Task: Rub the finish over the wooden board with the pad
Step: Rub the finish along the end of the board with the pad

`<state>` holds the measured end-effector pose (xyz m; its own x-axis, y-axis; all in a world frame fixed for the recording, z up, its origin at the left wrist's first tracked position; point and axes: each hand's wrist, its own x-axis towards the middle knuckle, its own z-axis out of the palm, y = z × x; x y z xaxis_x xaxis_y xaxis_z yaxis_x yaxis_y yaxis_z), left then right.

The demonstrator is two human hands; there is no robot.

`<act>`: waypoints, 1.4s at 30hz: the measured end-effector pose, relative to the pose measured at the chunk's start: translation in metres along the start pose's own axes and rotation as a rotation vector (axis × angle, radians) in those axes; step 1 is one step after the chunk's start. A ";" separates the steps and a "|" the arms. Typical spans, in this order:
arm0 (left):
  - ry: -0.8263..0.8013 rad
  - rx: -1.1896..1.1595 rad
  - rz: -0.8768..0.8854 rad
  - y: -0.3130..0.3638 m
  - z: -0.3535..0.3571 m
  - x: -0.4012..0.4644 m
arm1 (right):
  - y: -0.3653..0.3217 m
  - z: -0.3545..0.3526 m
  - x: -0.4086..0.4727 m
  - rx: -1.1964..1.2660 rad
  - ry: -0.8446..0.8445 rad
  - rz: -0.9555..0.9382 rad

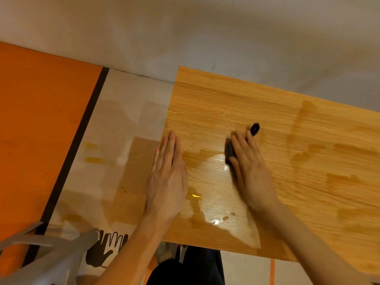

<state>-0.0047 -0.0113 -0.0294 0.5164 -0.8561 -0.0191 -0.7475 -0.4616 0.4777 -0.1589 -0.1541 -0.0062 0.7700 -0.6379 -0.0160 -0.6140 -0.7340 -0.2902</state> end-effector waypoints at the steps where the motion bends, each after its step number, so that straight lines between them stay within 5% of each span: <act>1: 0.006 0.011 -0.002 0.000 0.001 0.000 | 0.008 -0.003 0.021 0.003 0.020 0.026; 7: 0.038 0.025 -0.006 0.001 0.002 0.000 | 0.028 -0.006 0.087 0.117 0.140 0.288; 11: 0.056 0.010 -0.010 0.004 0.001 0.001 | -0.012 0.010 -0.011 0.125 0.046 -0.047; 14: 0.054 -0.052 -0.034 0.006 0.000 0.002 | 0.016 -0.002 0.003 0.080 -0.068 -0.312; 21: 0.117 -0.090 -0.250 0.022 -0.006 -0.036 | 0.036 -0.017 0.095 0.141 0.049 0.110; 26: 0.192 -0.076 -0.446 0.030 0.007 -0.072 | -0.014 -0.002 0.013 0.200 -0.140 -0.346; 29: 0.212 -0.016 -0.459 0.029 0.013 -0.071 | 0.011 -0.010 0.041 0.065 -0.175 -0.551; 35: 0.279 -0.002 -0.442 0.025 0.019 -0.071 | 0.016 -0.006 0.091 0.169 0.026 -0.054; 40: 0.300 0.016 -0.428 0.024 0.021 -0.071 | -0.030 0.020 0.018 0.108 -0.128 -0.644; 42: 0.304 0.009 -0.423 0.024 0.022 -0.072 | -0.016 0.012 0.043 0.117 -0.167 -0.719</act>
<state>-0.0685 0.0342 -0.0357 0.8711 -0.4887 0.0478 -0.4501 -0.7557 0.4758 -0.1143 -0.1671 -0.0141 0.9964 0.0409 0.0737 0.0661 -0.9212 -0.3833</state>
